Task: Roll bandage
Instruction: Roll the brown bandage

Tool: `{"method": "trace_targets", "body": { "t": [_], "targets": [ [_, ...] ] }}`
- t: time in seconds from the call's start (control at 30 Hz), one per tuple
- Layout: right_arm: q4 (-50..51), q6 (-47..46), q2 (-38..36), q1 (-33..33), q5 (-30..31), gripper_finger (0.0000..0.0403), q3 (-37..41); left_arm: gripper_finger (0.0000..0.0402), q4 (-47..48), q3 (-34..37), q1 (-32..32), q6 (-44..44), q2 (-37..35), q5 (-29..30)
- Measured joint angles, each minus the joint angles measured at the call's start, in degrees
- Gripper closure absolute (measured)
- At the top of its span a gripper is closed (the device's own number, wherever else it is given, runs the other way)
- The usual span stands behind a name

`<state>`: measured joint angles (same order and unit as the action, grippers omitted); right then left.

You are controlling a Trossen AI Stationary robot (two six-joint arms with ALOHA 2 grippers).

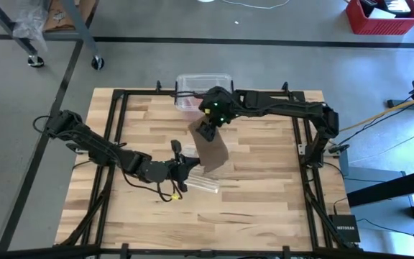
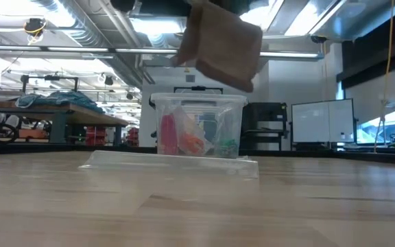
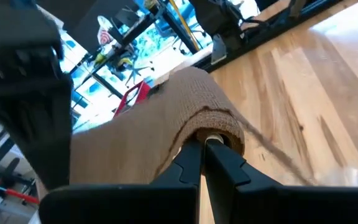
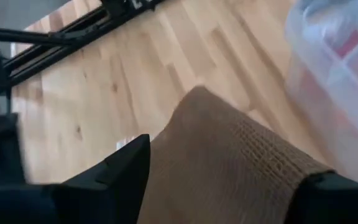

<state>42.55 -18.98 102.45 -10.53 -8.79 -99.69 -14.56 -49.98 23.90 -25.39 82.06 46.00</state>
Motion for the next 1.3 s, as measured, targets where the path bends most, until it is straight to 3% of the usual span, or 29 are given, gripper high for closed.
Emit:
{"method": "trace_targets", "body": {
  "t": [0.27,0.47,0.7,0.87,1.03,1.13,1.3],
  "targets": [
    [4.9,-0.3,-1.0,0.1,-1.4,0.0150,-4.7,0.0402,0.6,0.0,0.0,0.1,0.0,0.1],
    [17.9,-0.1,-1.2,1.0,-6.9,0.0150,-11.3,0.0402,0.5,0.0,0.0,1.1,0.0,0.2],
    [31.6,6.7,-6.6,10.4,0.3,0.0150,-11.7,0.0402,0.4,0.0,0.1,1.4,0.0,0.2],
    [30.2,6.4,-12.6,19.8,7.1,0.0150,-1.7,0.0402,0.4,0.0,0.1,2.2,0.0,0.0],
    [18.8,2.1,-22.5,27.2,19.2,0.0150,16.5,0.0402,-0.2,0.0,0.1,2.4,0.0,-0.4],
    [5.3,0.6,-29.0,29.3,22.8,0.0150,31.1,0.0402,-1.2,0.0,0.2,2.7,0.0,-0.6],
    [-27.9,2.3,-36.0,29.7,23.4,0.0150,54.3,0.0402,-3.0,0.0,0.0,3.0,0.0,-4.7]
  ]
}}
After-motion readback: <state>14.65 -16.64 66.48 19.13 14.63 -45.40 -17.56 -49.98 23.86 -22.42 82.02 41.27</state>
